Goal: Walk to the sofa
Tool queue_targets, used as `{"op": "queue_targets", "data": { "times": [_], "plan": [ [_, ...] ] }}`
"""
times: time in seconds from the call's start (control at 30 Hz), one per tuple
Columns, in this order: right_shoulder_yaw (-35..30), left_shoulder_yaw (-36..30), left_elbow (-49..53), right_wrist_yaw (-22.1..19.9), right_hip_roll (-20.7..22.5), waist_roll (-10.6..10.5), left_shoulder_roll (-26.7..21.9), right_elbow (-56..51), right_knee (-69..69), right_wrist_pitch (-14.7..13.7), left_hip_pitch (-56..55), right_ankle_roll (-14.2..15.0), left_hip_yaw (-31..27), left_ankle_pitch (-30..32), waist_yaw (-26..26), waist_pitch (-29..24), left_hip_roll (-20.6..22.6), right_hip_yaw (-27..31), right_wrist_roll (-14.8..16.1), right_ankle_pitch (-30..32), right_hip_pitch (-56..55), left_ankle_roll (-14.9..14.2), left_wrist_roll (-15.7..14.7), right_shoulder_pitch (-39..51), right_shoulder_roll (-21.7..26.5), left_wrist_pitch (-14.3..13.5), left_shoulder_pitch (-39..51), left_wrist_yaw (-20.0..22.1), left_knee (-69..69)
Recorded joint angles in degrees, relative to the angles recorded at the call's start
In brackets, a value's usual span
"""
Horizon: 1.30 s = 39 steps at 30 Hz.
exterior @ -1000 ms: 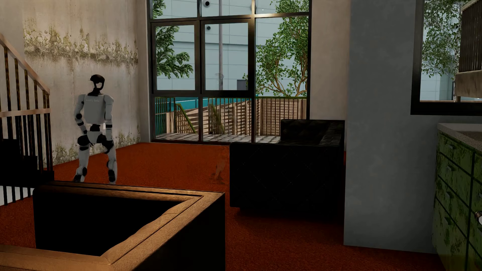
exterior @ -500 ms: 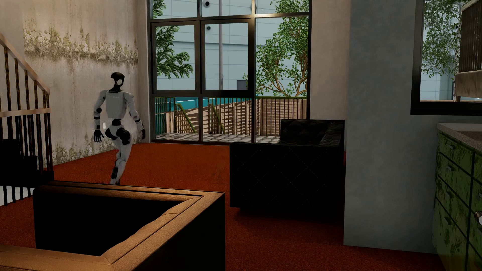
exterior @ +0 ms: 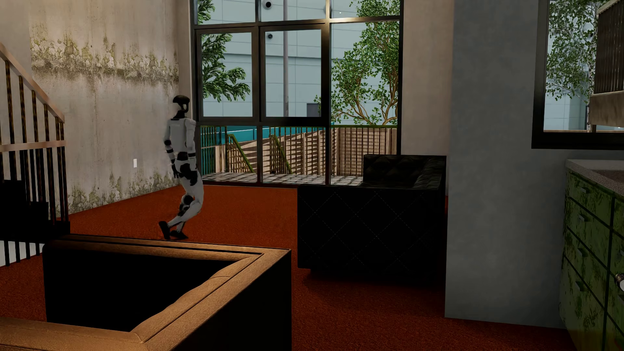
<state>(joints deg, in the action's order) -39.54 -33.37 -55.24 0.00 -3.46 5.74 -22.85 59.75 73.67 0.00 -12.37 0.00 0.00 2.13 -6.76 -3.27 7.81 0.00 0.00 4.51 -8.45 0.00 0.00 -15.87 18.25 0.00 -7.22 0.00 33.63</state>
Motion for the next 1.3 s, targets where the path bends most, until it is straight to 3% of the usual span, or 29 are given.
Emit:
{"op": "queue_targets", "data": {
  "times": [0.1,0.23,0.3,0.33,0.37,0.4,0.43,0.5,0.53,0.6,0.63,0.7,0.77,0.87,0.93,1.07,1.13,1.2,1.23,1.3],
  "plan": [
    [10.91,9.13,5.73,0.00,3.81,-0.15,-1.44,-4.66,1.54,0.00,8.97,0.00,0.00,-7.83,7.11,-1.35,-0.66,0.00,0.00,-8.33,-12.05,0.00,0.00,-4.50,0.85,0.00,3.13,0.00,-1.77],
    [19.05,19.77,14.33,0.00,4.38,-0.23,-2.44,-6.57,-35.42,0.00,18.77,0.00,0.00,-16.36,15.15,-1.01,-1.84,0.00,0.00,-2.55,-17.57,0.00,0.00,-6.51,-0.82,0.00,8.33,0.00,-4.52],
    [19.32,21.12,18.00,0.00,3.18,0.17,-2.41,-4.85,-49.50,0.00,24.18,0.00,0.00,-21.30,17.07,-0.36,-1.28,0.00,0.00,-11.11,-15.54,0.00,0.00,-6.96,-2.40,0.00,11.73,0.00,-6.45],
    [18.23,21.01,19.69,0.00,2.43,0.25,-2.23,-3.50,-49.21,0.00,26.17,0.00,0.00,-22.99,18.05,0.29,-1.20,0.00,0.00,-16.03,-15.24,0.00,0.00,-7.02,-3.17,0.00,13.14,0.00,-6.74],
    [16.83,20.64,21.27,0.00,1.76,-0.11,-1.82,-2.00,-48.52,0.00,26.99,0.00,0.00,-22.98,19.33,1.29,-1.56,0.00,0.00,-17.08,-15.78,0.00,0.00,-7.02,-3.86,0.00,14.01,0.00,-6.21],
    [15.63,20.09,22.58,0.00,1.37,-1.04,-1.12,-0.29,-47.85,0.00,27.03,0.00,0.00,-20.87,20.57,2.53,-2.18,0.00,0.00,-14.08,-16.83,0.00,0.00,-7.03,-4.42,0.00,14.19,0.00,-5.23],
    [14.66,19.36,23.33,0.00,1.83,-2.73,-0.09,1.61,-47.01,0.00,26.77,0.00,0.00,-16.96,21.03,3.86,-3.05,0.00,0.00,-7.15,-18.16,0.00,0.00,-7.06,-4.78,0.00,13.59,0.00,-4.12],
    [12.07,17.46,22.02,0.00,5.91,-7.46,2.54,4.92,-44.29,0.00,27.05,0.00,0.00,-5.13,18.81,5.52,-5.22,0.00,0.00,3.50,-18.87,0.00,0.00,-6.64,-4.22,0.00,9.87,0.00,0.04],
    [11.64,15.81,20.09,0.00,7.93,-9.29,3.56,5.13,-43.37,0.00,26.41,0.00,0.00,2.77,17.67,5.53,-6.37,0.00,0.00,3.18,-16.83,0.00,0.00,-6.23,-3.47,0.00,7.40,0.00,4.79],
    [14.43,8.37,15.25,0.00,10.41,-11.69,3.86,1.84,-43.98,0.00,19.46,0.00,0.00,17.34,17.08,4.91,-9.55,0.00,0.00,-3.79,-10.18,0.00,0.00,-5.56,-2.13,0.00,4.06,0.00,19.25],
    [16.14,3.32,12.78,0.00,11.43,-12.50,3.50,-0.54,-44.41,0.00,14.25,0.00,0.00,19.85,16.37,4.46,-10.92,0.00,0.00,-7.29,-7.16,0.00,0.00,-4.93,-1.59,0.00,3.33,0.00,27.10],
    [17.99,-3.34,7.12,0.00,13.32,-13.08,3.51,-4.59,-45.59,0.00,4.58,0.00,0.00,13.94,12.13,3.40,-11.77,0.00,0.00,-11.01,-2.10,0.00,0.00,-2.25,-0.27,0.00,1.59,0.00,39.71],
    [18.47,-3.43,-0.20,0.00,14.11,-12.39,4.27,-7.08,-47.38,0.00,-2.22,0.00,0.00,6.55,6.63,1.98,-10.80,0.00,0.00,-13.82,4.01,0.00,0.00,1.61,1.13,0.00,-1.62,0.00,41.57],
    [23.17,-1.48,-6.99,0.00,12.21,-10.17,3.52,-9.76,-48.32,0.00,-8.09,0.00,0.00,4.10,-2.38,1.23,-8.69,0.00,0.00,-16.52,9.58,0.00,0.00,6.54,1.45,0.00,-6.84,0.00,24.22],
    [26.54,-1.55,-6.90,0.00,10.77,-9.90,2.72,-12.85,-48.29,0.00,-9.06,0.00,0.00,7.75,-6.80,1.18,-8.88,0.00,0.00,-18.10,11.81,0.00,0.00,8.47,1.81,0.00,-9.88,0.00,8.66],
    [28.77,-0.04,-6.41,0.00,8.79,-11.68,3.49,-20.70,-49.56,0.00,-7.23,0.00,0.00,16.49,-7.78,1.36,-9.56,0.00,0.00,-22.41,18.13,0.00,0.00,7.97,3.59,0.00,-13.37,0.00,-11.45],
    [28.89,-0.03,-5.84,0.00,7.60,-11.84,3.44,-21.24,-49.39,0.00,-7.10,0.00,0.00,13.71,-7.15,1.88,-8.90,0.00,0.00,-23.98,20.22,0.00,0.00,6.06,3.16,0.00,-12.71,0.00,-12.07],
    [26.75,0.65,-5.47,0.00,5.88,-11.70,3.17,-17.28,-48.88,0.00,-7.53,0.00,0.00,14.72,-6.88,3.41,-8.29,0.00,0.00,-24.37,21.19,0.00,0.00,3.54,2.46,0.00,-11.03,0.00,-10.43],
    [24.53,1.20,-5.32,0.00,4.65,-11.13,3.00,-12.90,-48.54,0.00,-7.71,0.00,0.00,17.10,-6.48,4.08,-7.72,0.00,0.00,-23.71,21.65,0.00,0.00,2.66,1.85,0.00,-9.90,0.00,-9.33],
    [18.58,1.55,-5.45,0.00,1.97,-9.01,2.40,0.07,-46.82,0.00,-7.08,0.00,0.00,15.97,-4.79,4.58,-5.91,0.00,0.00,-20.33,22.66,0.00,0.00,1.79,-0.30,0.00,-6.46,0.00,-6.02]
  ]
}}
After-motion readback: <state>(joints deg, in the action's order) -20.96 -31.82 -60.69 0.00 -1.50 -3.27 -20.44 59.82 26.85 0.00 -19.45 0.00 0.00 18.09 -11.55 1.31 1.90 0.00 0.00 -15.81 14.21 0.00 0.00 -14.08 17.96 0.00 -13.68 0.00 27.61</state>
